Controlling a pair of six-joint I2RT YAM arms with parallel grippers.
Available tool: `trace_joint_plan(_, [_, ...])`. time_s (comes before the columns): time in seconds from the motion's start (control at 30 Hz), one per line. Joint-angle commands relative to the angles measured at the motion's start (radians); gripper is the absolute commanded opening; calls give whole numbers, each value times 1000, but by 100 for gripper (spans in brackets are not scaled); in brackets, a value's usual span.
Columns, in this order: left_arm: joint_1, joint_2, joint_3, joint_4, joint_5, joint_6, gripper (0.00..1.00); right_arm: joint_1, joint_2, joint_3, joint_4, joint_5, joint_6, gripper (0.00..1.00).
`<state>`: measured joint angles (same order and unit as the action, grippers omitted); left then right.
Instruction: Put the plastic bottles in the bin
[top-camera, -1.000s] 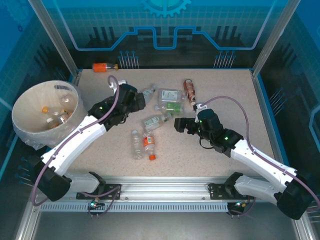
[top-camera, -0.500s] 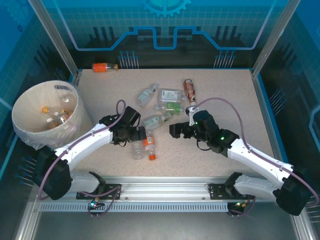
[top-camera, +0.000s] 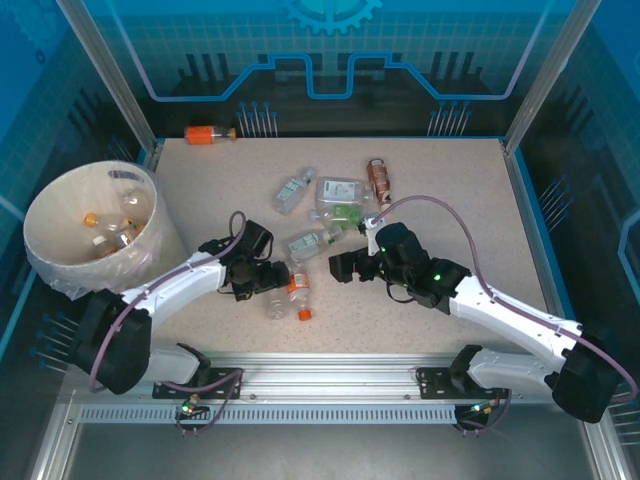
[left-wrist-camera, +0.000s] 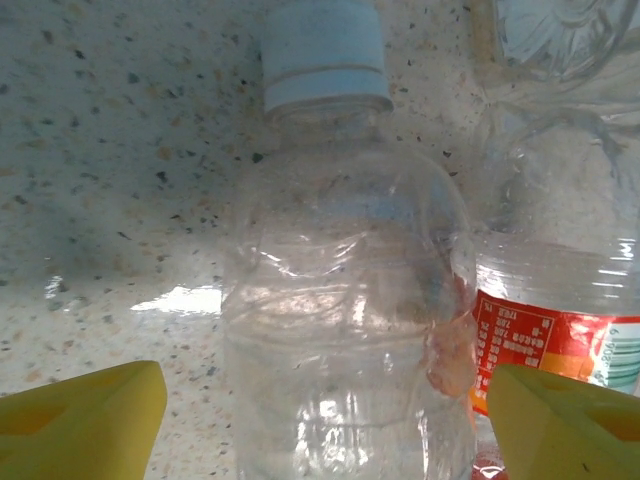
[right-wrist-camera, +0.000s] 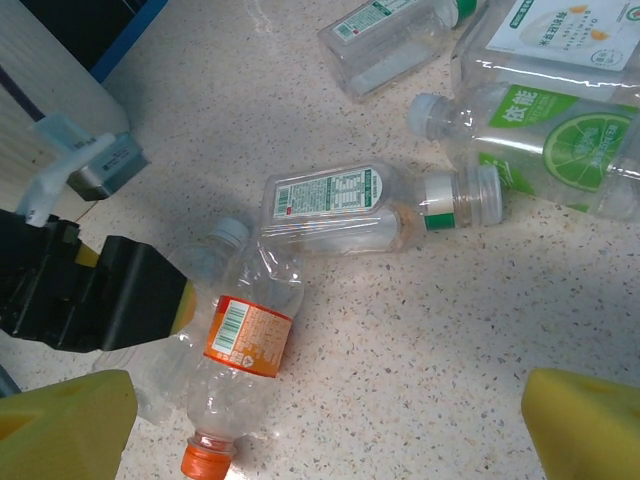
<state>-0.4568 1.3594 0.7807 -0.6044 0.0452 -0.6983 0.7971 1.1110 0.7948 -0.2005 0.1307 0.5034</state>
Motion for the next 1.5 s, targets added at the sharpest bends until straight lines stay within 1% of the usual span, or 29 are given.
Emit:
trace_joint_plan(0.0, [4, 39, -18, 58, 62, 25, 81, 11, -5, 27, 13, 16, -14, 100])
trace_joint_plan(0.17, [4, 85, -27, 78, 60, 34, 74, 11, -1, 26, 17, 19, -6, 100])
trace_joint_plan(0.4, [3, 120, -58, 132, 74, 25, 70, 12, 9, 24, 22, 43, 4, 100])
trace_joint_plan(0.53, [3, 137, -70, 146, 71, 23, 66, 13, 7, 20, 33, 41, -10, 100])
trace_joint_plan(0.63, [3, 134, -74, 146, 58, 25, 62, 16, 1, 15, 43, 29, -27, 100])
trace_joint_plan(0.73, [3, 112, -82, 170, 78, 26, 55, 19, -5, 6, 59, 25, -41, 100])
trace_joint_plan(0.83, [3, 79, -81, 167, 62, 26, 53, 22, -10, -3, 74, 25, -51, 100])
trace_joint_plan(0.93, [3, 36, -86, 158, 28, 26, 47, 24, -9, -4, 79, 22, -54, 100])
trace_joint_plan(1.07, [4, -55, -122, 178, -12, 12, 44, 27, 1, 3, 80, 18, -54, 100])
trace_joint_plan(1.17, [4, -146, -141, 177, -52, 11, 42, 37, 3, -6, 114, 19, -65, 100])
trace_joint_plan(1.33, [8, -311, -123, 141, -113, 28, 42, 63, 0, -26, 189, 32, -101, 100])
trace_joint_plan(1.47, [32, -391, -61, 105, -117, 18, 42, 71, 1, -24, 230, 24, -123, 100])
